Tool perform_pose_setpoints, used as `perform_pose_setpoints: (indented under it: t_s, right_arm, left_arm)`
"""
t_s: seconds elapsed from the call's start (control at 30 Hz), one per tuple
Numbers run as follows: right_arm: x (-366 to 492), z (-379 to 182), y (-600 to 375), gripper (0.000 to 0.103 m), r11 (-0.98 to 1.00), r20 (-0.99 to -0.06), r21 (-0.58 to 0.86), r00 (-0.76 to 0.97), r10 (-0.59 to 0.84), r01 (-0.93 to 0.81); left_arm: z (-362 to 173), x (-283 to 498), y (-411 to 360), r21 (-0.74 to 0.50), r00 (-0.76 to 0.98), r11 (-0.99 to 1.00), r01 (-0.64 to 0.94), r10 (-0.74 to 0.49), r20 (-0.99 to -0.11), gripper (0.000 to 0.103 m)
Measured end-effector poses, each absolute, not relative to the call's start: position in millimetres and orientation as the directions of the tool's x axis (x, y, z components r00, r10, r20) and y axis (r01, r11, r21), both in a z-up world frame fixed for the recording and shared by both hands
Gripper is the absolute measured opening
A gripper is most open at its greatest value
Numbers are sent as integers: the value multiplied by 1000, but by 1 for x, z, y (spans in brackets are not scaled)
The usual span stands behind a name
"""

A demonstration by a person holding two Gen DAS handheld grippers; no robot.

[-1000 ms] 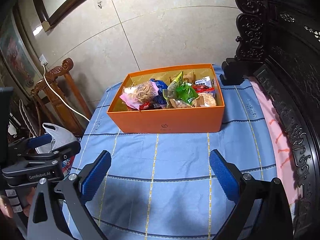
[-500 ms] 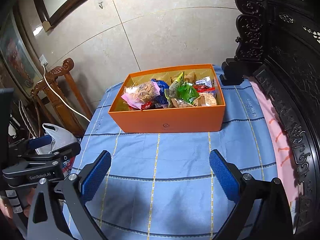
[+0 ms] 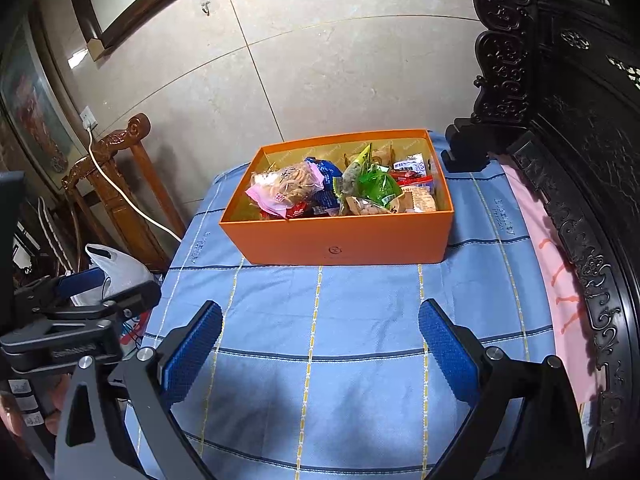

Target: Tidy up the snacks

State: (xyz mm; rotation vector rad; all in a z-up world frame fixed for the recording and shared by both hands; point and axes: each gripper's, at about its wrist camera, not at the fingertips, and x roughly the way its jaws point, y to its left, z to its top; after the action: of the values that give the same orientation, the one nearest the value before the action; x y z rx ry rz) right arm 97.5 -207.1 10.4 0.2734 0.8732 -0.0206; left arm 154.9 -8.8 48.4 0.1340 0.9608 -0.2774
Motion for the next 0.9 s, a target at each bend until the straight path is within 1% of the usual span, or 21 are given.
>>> perform_pose_setpoints:
  t_s: [0.07,0.23,0.37,0.9]
  right_arm:
    - [98,10,-207,99,965,-760,228,643,93,130]
    - [99,11,-207,99,966,-758,228,645,96,124]
    - [99,11,-206,99,967,-757,227,646,99,119]
    - [98,11,-206,99,967,-756,227,647,100,115]
  left_arm:
    - [51,151,-10,20,573,956,292,-158,-804,99]
    - [50,155,-10,40,563,965,260,-118,-818,99]
    - [48,158,-6,15,543,972,235,-118,-832,99]
    - [49,156,-6,27,537,971,236,-107,-837,99]
